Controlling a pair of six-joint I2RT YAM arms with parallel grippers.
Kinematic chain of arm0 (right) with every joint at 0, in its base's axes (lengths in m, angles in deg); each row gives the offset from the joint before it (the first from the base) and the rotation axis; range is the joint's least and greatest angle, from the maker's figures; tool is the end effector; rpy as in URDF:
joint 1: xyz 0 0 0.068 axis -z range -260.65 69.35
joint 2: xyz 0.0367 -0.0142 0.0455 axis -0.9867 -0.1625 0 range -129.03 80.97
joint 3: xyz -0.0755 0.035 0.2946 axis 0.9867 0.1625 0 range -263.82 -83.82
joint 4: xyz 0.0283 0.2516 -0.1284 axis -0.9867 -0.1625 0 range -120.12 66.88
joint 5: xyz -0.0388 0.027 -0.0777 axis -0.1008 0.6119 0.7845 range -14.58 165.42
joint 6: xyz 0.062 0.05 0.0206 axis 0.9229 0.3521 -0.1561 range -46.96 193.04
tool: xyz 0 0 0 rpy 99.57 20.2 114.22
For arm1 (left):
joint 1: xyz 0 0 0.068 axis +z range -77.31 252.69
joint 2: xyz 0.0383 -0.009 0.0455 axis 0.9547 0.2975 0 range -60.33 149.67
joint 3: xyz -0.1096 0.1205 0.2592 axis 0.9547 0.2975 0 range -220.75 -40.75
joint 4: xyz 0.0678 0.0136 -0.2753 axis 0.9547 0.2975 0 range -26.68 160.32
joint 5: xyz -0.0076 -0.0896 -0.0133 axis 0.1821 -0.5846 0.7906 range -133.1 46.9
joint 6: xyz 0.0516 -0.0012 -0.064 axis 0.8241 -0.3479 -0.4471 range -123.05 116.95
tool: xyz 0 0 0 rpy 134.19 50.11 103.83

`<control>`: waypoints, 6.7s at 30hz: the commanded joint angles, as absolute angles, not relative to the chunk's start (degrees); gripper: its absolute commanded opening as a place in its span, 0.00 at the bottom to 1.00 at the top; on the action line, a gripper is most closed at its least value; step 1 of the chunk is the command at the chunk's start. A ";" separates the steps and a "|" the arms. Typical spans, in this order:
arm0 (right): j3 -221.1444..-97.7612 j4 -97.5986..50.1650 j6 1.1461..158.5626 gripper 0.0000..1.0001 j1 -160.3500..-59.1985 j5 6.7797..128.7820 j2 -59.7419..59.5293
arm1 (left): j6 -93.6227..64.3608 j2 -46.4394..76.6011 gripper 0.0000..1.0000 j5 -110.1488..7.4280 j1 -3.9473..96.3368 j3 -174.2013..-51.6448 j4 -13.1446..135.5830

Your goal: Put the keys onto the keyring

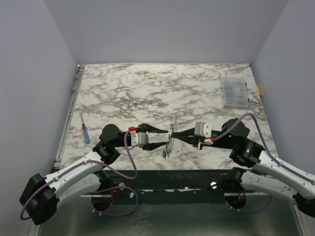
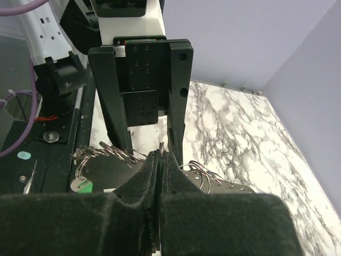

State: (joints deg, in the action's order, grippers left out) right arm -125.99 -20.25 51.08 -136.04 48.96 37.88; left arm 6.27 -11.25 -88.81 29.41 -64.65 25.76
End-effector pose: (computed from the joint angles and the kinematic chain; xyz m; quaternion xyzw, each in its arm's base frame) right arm 0.0930 0.1909 0.3777 -0.5513 0.4253 0.3536 0.6246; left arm 0.1210 -0.1843 0.3054 0.5272 0.3836 -0.4425 0.6157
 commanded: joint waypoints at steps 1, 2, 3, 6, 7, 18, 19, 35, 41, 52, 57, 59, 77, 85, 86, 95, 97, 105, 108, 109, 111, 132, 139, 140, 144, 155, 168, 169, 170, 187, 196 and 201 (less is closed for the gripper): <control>-128.39 -19.46 51.41 0.01 -136.28 47.23 37.40 | 2.90 -10.05 0.49 -91.10 28.37 -65.40 21.60; -128.57 -19.41 51.32 0.01 -136.28 47.12 37.13 | 1.97 -9.92 0.49 -91.14 28.24 -65.18 20.64; -128.72 -19.25 51.21 0.01 -136.28 47.01 36.86 | 1.10 -9.76 0.49 -91.09 28.16 -64.99 19.65; -129.01 -18.78 51.32 0.01 -136.28 46.56 36.19 | -1.26 -9.32 0.49 -91.00 27.97 -64.35 16.61; -129.11 -18.73 51.38 0.01 -136.28 46.40 36.01 | -1.73 -9.22 0.48 -91.08 27.89 -64.25 16.03; -129.86 -19.09 51.85 0.01 -136.28 46.47 36.29 | -2.21 -7.98 0.00 -89.07 27.69 -63.75 14.98; -129.81 -19.33 51.84 0.01 -136.28 46.64 36.46 | -2.06 -8.23 0.00 -88.42 27.69 -63.59 15.03; -127.15 -20.37 55.39 0.28 -136.28 52.16 36.40 | 17.74 -13.12 0.00 -78.08 27.85 -68.06 39.28; -127.66 -21.32 58.80 0.61 -136.28 52.63 34.58 | 28.92 -12.88 0.00 -72.43 27.63 -75.94 55.71; -125.43 -20.32 58.38 0.64 -136.28 60.90 36.93 | 48.03 -8.38 0.00 -60.47 25.00 -86.95 77.45; -125.17 -21.48 56.13 0.64 -136.28 59.63 36.22 | 51.62 -4.67 0.00 -59.38 24.19 -91.79 84.17; -125.07 -21.60 55.73 0.64 -136.29 58.36 35.18 | 49.88 -3.22 0.00 -59.92 24.11 -93.09 84.56; -119.17 -9.02 51.93 0.64 -136.28 61.98 25.55 | 49.99 -1.75 0.00 -65.77 22.58 -95.49 92.28; -120.97 -7.77 50.10 0.54 -136.28 61.07 20.59 | 50.48 -2.57 0.00 -68.17 22.14 -95.08 93.38; -121.26 -7.91 50.18 0.52 -136.28 60.74 19.86 | 50.47 -2.74 0.00 -68.04 22.03 -94.95 93.38; -121.52 -6.64 50.71 0.29 -136.28 58.64 16.53 | 50.54 -3.57 0.00 -68.06 21.81 -94.37 93.38; -121.65 -5.88 50.97 0.26 -136.28 58.06 16.09 | 50.58 -3.43 0.00 -68.03 21.77 -94.28 93.38; -121.57 -3.63 51.74 0.17 -136.29 57.01 15.95 | 50.76 -2.33 0.00 -67.54 21.60 -94.62 93.47; -120.66 -1.52 52.48 0.08 -136.28 56.97 16.75 | 50.80 -1.82 0.00 -67.25 21.52 -94.93 93.38; -120.46 -0.90 52.83 0.05 -136.33 57.13 16.99 | 50.78 -1.65 0.00 -67.26 21.51 -95.04 93.38; -119.94 0.16 53.63 0.01 -136.28 57.93 17.56 | 50.59 -1.47 0.11 -66.94 21.46 -95.16 93.38; -117.84 2.54 54.80 0.01 -136.28 61.34 23.25 | 37.02 -9.70 0.51 -55.07 21.47 -86.67 82.45; -118.10 1.86 54.74 0.01 -136.28 61.05 23.35 | 32.29 -14.12 0.58 -53.96 21.62 -84.31 79.53; -118.22 1.66 54.68 0.01 -136.28 60.86 23.39 | 31.90 -14.58 0.58 -53.83 21.55 -83.94 79.37; -118.45 1.31 54.90 0.01 -136.28 61.22 23.52 | 28.82 -15.72 0.51 -53.41 21.61 -82.78 78.29; -121.19 -0.31 55.78 0.00 -136.28 68.74 20.62 | 18.37 -20.83 0.49 -58.90 21.55 -82.16 77.15; -124.04 -2.18 59.01 0.01 -136.28 72.30 19.71 | 11.44 -19.71 0.49 -55.77 21.56 -78.45 71.51; -124.19 -2.28 59.24 0.01 -136.28 72.34 19.82 | 11.19 -19.81 0.49 -54.34 21.59 -77.95 70.23; -124.24 -2.32 59.51 0.01 -136.30 72.27 20.07 | 11.02 -19.71 0.49 -53.26 21.60 -77.55 69.03; -123.55 -3.09 61.35 0.01 -136.28 71.38 23.08 | 7.56 -16.12 0.45 -47.30 21.59 -71.43 52.67; -123.18 -1.91 61.34 0.01 -136.30 70.95 23.18 | 5.84 -12.50 0.36 -48.82 21.62 -69.69 45.42; -122.82 -1.41 61.39 0.01 -136.30 70.61 23.56 | 5.10 -11.06 0.28 -47.91 21.59 -69.05 42.82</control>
